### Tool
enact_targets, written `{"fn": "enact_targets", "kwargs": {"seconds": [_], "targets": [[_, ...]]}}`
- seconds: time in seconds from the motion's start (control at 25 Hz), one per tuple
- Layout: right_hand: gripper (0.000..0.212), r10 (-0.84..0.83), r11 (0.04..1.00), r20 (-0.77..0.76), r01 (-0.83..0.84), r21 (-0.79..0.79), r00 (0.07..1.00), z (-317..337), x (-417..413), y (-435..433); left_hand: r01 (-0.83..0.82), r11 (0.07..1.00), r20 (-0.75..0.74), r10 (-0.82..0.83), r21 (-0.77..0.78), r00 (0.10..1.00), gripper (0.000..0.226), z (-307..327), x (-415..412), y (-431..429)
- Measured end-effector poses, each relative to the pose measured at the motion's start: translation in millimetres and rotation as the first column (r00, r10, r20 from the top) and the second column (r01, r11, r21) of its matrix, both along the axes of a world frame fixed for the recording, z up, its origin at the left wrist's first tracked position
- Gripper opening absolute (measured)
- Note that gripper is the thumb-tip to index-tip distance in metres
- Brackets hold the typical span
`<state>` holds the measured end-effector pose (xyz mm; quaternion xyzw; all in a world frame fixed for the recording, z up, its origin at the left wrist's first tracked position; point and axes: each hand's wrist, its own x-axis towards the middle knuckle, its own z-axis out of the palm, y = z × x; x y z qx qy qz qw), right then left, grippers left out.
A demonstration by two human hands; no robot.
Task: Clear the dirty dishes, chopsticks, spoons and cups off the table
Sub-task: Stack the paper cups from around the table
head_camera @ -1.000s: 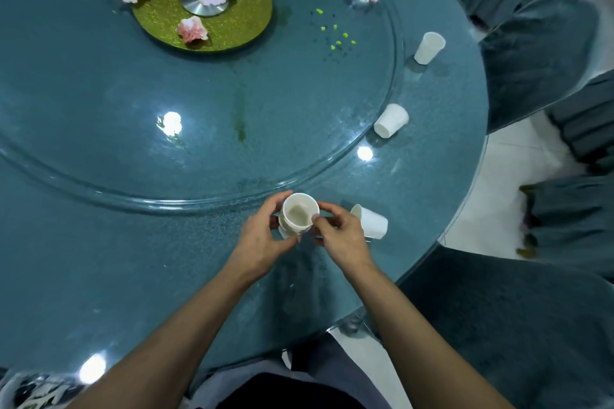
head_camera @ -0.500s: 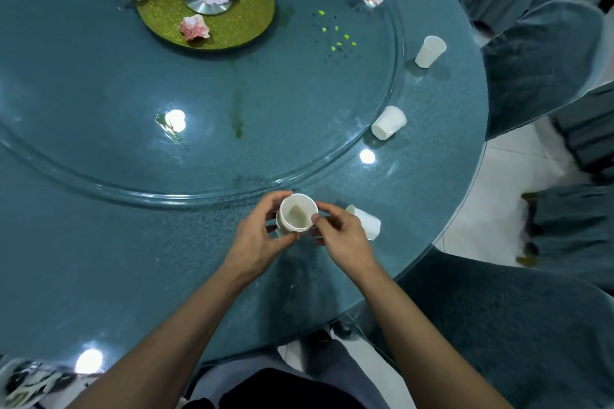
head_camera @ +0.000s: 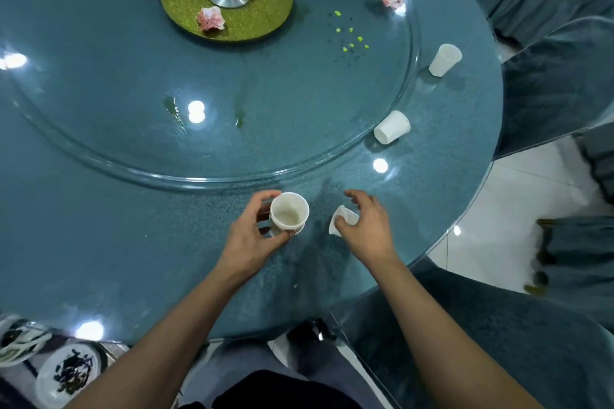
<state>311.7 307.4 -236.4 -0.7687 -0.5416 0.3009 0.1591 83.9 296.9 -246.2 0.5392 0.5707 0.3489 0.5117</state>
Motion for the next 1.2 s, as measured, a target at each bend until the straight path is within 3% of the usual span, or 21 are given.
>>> {"fn": "enact_targets", "kwargs": {"seconds": [0.16, 0.36, 0.6, 0.84, 1.0, 1.2], "targets": [[0.08, 0.19, 0.973, 0.176, -0.161, -0.166, 0.966, -7.6, 9.0, 2.0, -0.028, 0.999, -0.015, 0.027, -0.021, 1.0, 0.066, -4.4, 8.3, -12.8], [0.074, 0.265, 0.948, 0.221, -0.211, -0.24, 0.939, -20.1, 14.4, 4.4, -0.066, 0.997, -0.02, 0.065, -0.032, 0.998, 0.067, -9.3, 16.1, -21.0], [0.059, 0.102, 0.995, -0.085, -0.102, 0.008, 0.991, 1.9, 19.2, 4.0, -0.095, 0.995, -0.014, 0.094, -0.034, 0.995, 0.063, -13.1, 32.2, -24.3], [0.062, 0.109, 0.979, -0.477, -0.012, 0.201, 0.872, 47.3, 27.8, -3.3, -0.099, 0.995, 0.018, 0.099, -0.015, 0.995, 0.063, -13.1, 53.6, -13.5], [0.063, 0.237, 0.966, -0.509, -0.146, 0.212, 0.827, 48.8, 27.0, -7.3, -0.08, 0.997, 0.031, 0.08, 0.002, 0.996, 0.064, -17.5, 60.9, -11.1], [0.065, 0.356, 0.934, -0.38, -0.313, 0.173, 0.854, 37.8, 22.6, -5.1, -0.027, 1.0, 0.034, 0.027, -0.011, 0.999, 0.083, -20.4, 60.6, -15.4]]}}
